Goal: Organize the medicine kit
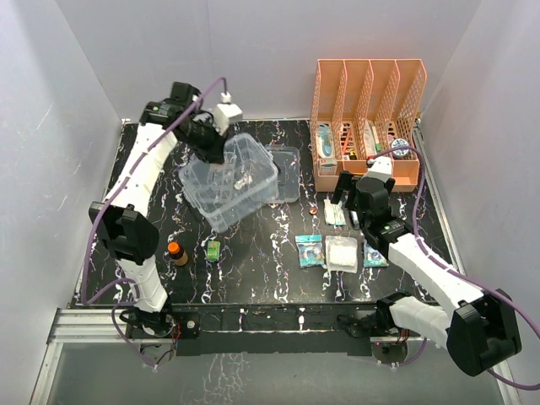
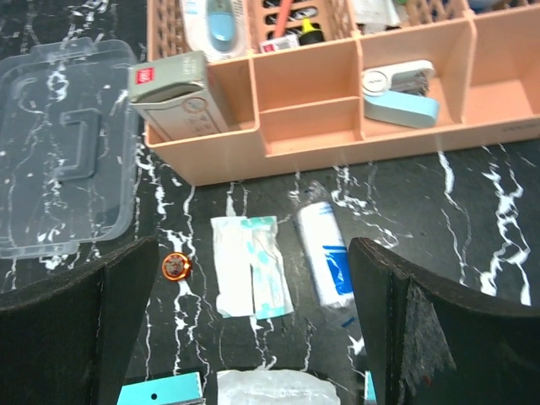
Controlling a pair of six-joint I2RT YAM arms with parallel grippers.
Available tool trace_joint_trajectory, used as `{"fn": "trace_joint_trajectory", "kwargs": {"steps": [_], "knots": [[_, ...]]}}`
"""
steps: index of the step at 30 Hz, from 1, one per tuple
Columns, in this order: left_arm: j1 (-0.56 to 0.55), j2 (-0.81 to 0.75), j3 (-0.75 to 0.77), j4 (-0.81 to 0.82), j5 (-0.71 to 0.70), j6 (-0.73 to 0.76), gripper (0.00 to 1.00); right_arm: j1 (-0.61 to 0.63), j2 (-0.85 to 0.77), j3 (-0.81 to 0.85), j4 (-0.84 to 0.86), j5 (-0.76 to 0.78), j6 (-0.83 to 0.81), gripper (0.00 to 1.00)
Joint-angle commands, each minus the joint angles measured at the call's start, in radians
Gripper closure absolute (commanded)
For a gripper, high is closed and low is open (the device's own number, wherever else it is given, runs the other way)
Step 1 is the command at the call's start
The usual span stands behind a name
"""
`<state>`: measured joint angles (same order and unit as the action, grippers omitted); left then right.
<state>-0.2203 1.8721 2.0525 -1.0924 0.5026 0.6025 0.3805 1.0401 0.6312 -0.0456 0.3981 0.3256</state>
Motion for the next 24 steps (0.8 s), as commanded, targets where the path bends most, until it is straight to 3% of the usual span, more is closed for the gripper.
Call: {"fn": "trace_joint_trajectory", "kwargs": {"steps": [1,9,24], "knots": [[-0.101,-0.107,-0.151,-0.013,0.006,0.029,1.0,0.002,-0.049,0.048,-0.061,0.129,0.041,0.05],[-0.272,-0.197,-0.441,0.123,-0.063,0.027,1.0,0.001,-0.107,0.046,-0.125,0.157,0.053,0.05],[-0.367,-0.111,-0.514,0.23,-0.042,0.144,1.0,0.001,-0.184,0.026,-0.188,0.173,0.057,0.05]]}}
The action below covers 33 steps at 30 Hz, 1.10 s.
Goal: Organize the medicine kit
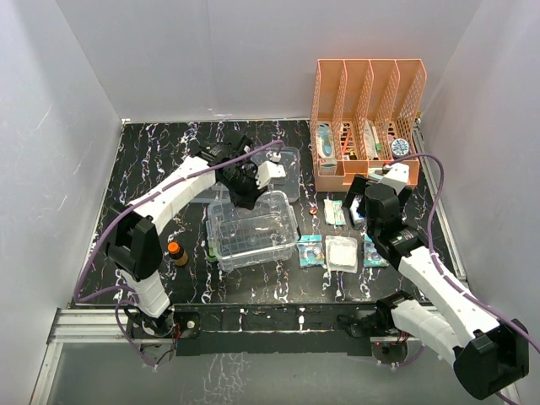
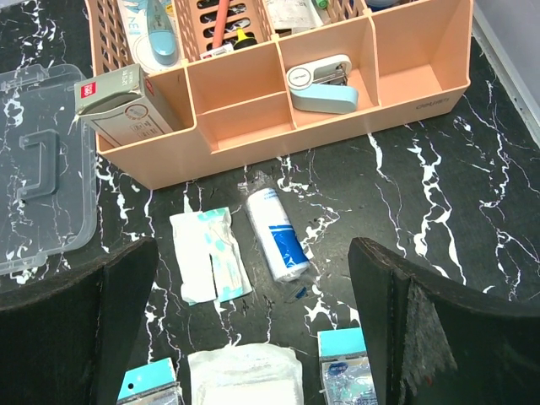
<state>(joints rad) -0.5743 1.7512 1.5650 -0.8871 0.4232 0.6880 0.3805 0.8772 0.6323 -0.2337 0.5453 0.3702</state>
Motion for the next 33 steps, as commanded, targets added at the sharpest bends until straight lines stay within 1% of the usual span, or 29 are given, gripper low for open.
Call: {"fn": "trace_joint_trajectory", "kwargs": {"steps": [1,7,12,15,20,30,31,33], "knots": [[-0.013,0.018,-0.031,0.028,0.041,0.074,1.0,0.0,-0.023,0.024,-0.003,0.029,0.013,0.05],[-0.013,0.043,-0.073,0.061,0.052,0.166,1.0,0.0,-0.028,0.018,-0.01,0.04,0.015,0.04],[-0.013,0.072,-0.072,0.064,0.09,0.225,1.0,0.001,-0.015,0.016,-0.007,0.044,0.015,0.04],[-0.013,0.093,-0.058,0.079,0.1,0.227,1.0,0.0,-0.003,0.015,-0.001,0.044,0.015,0.04],[-0.018,0.149,0.003,0.056,0.124,0.207,1.0,0.001,0.017,0.01,0.014,0.043,0.015,0.04],[-0.026,0.125,-0.09,0.12,0.116,0.197,1.0,0.001,0.034,-0.007,0.041,0.035,0.011,0.03],[-0.026,0.116,-0.095,0.126,0.113,0.194,0.97,0.001,0.035,-0.008,0.043,0.034,0.012,0.03],[-0.027,0.1,-0.109,0.147,0.102,0.189,0.88,0.0,0.036,-0.009,0.045,0.032,0.012,0.03]]}}
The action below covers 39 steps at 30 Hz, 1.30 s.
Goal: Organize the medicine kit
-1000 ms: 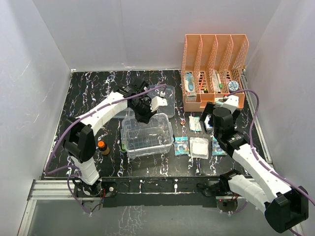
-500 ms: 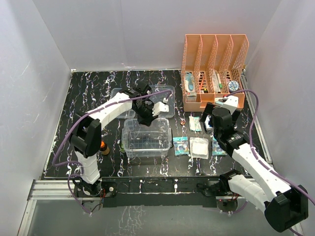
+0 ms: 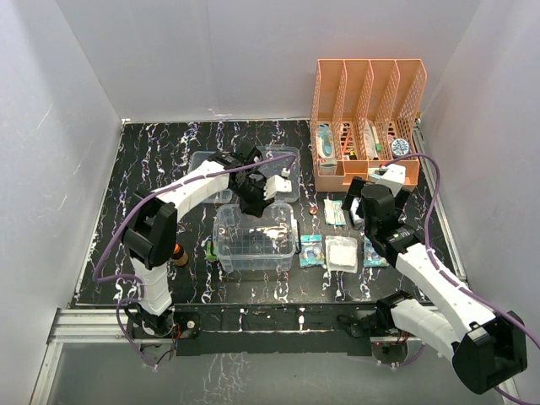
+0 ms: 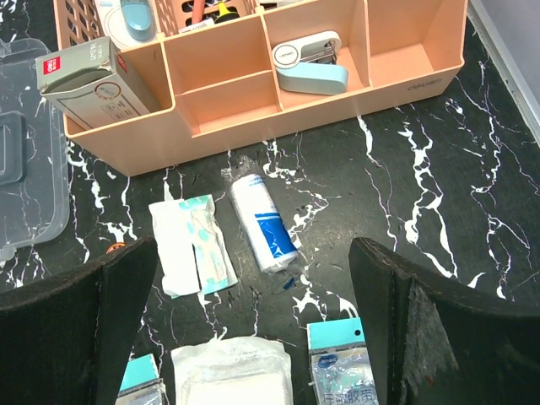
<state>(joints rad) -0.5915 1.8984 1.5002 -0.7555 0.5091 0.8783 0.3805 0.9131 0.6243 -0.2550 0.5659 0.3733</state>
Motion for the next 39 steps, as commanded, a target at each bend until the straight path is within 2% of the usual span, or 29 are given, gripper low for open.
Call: {"fn": "trace_joint_trajectory", "kwargs": {"steps": [1,6,12,20,24,28,30,33,39], "knots": [[-0.008,-0.055,-0.048,0.025,0.01,-0.005,0.81,0.001,0.001,-0.001,0.067,0.011,0.01,0.03],[-0.008,-0.083,-0.055,0.058,-0.02,-0.028,0.66,0.0,-0.001,-0.003,0.066,0.007,0.012,0.03],[-0.008,-0.098,-0.004,0.024,-0.012,-0.072,0.61,0.0,-0.004,-0.005,0.068,-0.006,0.018,0.03],[-0.009,-0.184,0.054,-0.009,-0.014,-0.13,0.47,0.001,-0.005,-0.001,0.071,-0.017,0.022,0.03],[-0.008,-0.241,0.057,0.009,-0.041,-0.183,0.44,0.001,-0.008,0.004,0.067,-0.027,0.023,0.03],[-0.002,-0.315,0.031,0.074,-0.141,-0.298,0.36,0.001,-0.022,0.016,0.045,-0.034,0.024,0.03],[0.036,-0.366,-0.003,0.114,-0.173,-0.368,0.29,0.001,-0.034,0.021,0.033,-0.036,0.022,0.02],[0.157,-0.458,-0.099,0.166,-0.193,-0.458,0.19,0.002,-0.055,0.026,0.016,-0.036,0.016,0.02],[0.473,-0.668,-0.291,0.169,-0.159,-0.454,0.17,0.004,-0.063,0.026,0.004,-0.082,0.009,0.02]]}}
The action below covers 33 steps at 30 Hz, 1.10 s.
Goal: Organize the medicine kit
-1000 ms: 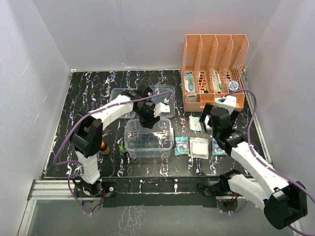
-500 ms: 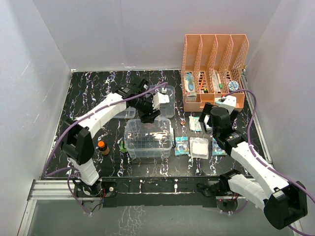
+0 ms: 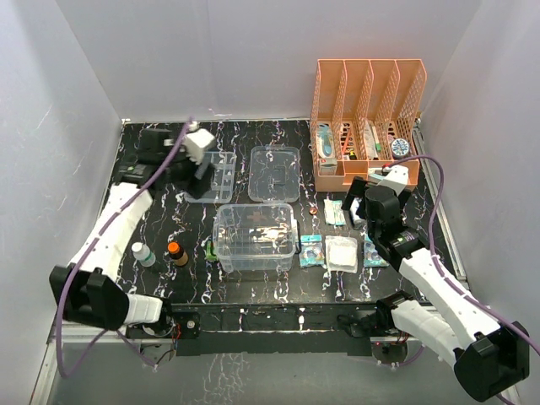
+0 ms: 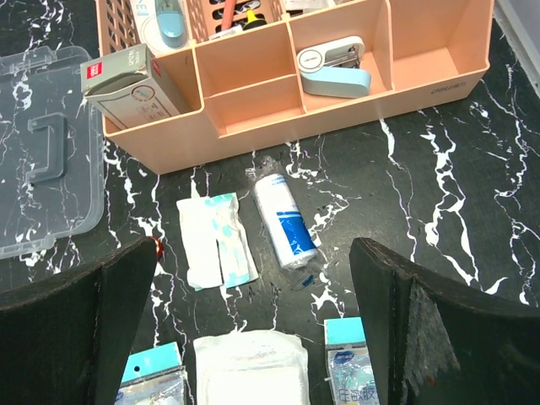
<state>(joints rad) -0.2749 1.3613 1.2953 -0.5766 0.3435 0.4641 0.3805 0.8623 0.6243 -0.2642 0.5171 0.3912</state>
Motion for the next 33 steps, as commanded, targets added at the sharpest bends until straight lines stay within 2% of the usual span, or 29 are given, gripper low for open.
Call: {"fn": "trace_joint_trajectory", "kwargs": {"steps": [1,6,11,19,28,33], "knots": [[0.201,-0.161,-0.11,-0.027,0.031,-0.027,0.17,0.006,-0.007,0.034,0.012,-0.045,-0.011,0.02],[0.426,-0.299,-0.233,-0.08,0.128,0.038,0.16,0.029,0.023,0.07,0.0,-0.067,-0.015,0.02],[0.586,-0.293,-0.26,-0.225,0.167,0.133,0.16,0.052,0.021,0.072,0.0,-0.068,-0.013,0.02],[0.645,-0.227,-0.259,-0.394,0.007,0.163,0.21,0.067,0.031,0.113,-0.039,-0.068,-0.035,0.02],[0.662,-0.285,-0.359,-0.415,-0.138,0.196,0.26,0.079,0.059,0.181,-0.104,-0.042,-0.033,0.02],[0.699,-0.307,-0.402,-0.397,-0.167,0.235,0.26,0.087,0.068,0.195,-0.125,-0.026,-0.032,0.02]]}}
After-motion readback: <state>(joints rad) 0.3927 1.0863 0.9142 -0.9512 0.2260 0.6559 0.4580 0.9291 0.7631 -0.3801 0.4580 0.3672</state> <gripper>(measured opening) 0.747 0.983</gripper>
